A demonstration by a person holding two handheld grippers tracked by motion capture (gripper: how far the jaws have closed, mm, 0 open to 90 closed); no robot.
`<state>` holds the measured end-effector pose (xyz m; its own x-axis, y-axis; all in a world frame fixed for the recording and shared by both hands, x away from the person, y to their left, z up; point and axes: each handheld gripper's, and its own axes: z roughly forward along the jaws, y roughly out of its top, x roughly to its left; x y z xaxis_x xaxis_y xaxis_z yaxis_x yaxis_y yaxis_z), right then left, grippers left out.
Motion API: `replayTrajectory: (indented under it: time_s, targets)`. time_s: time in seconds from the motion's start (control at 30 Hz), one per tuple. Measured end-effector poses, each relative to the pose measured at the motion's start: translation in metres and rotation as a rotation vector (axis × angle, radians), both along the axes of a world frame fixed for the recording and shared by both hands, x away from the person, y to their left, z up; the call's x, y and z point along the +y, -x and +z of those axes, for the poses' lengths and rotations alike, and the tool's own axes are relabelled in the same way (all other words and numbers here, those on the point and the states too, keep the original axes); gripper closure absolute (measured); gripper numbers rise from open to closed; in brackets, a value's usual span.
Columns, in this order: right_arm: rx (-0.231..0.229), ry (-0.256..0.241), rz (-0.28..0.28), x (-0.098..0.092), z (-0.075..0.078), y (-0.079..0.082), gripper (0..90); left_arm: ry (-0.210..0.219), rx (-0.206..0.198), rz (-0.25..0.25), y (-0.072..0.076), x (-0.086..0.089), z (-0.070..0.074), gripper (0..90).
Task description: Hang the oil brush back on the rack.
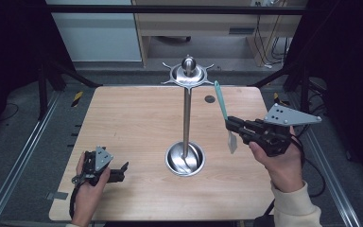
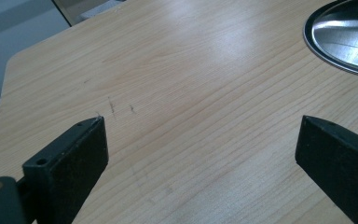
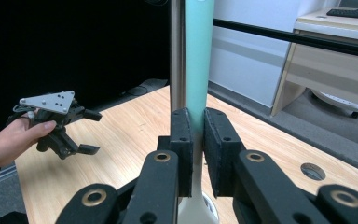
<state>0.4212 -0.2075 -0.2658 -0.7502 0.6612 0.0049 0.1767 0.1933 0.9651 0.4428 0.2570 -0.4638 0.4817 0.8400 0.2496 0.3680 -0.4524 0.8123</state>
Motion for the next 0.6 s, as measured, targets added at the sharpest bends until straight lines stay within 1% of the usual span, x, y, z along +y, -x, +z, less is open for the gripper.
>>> replayTrajectory:
  time_s: [0.2,0.33,0.43,0.5,0.6]
  targets:
    - [0.011,-0.016,0.012,0.0004,-0.0018,-0.0023,82.5,-0.003,0.003,-0.004,-0.0001,-0.0013,-0.0005,2.1]
    - [0.018,-0.015,0.019,0.0011,-0.0021,-0.0047,82.5,-0.007,0.004,-0.009,0.0000,-0.0021,-0.0006,2.0]
    - [0.025,-0.028,0.030,0.0010,-0.0024,-0.0060,82.5,-0.009,0.006,-0.008,-0.0003,-0.0018,-0.0008,2.1]
    - [0.026,-0.019,0.030,0.0024,-0.0028,-0.0073,82.5,-0.008,0.006,-0.008,-0.0003,-0.0018,-0.0007,2.1]
    - [0.027,-0.023,0.032,0.0055,-0.0032,-0.0095,82.5,-0.008,0.005,-0.010,-0.0001,-0.0021,-0.0006,2.0]
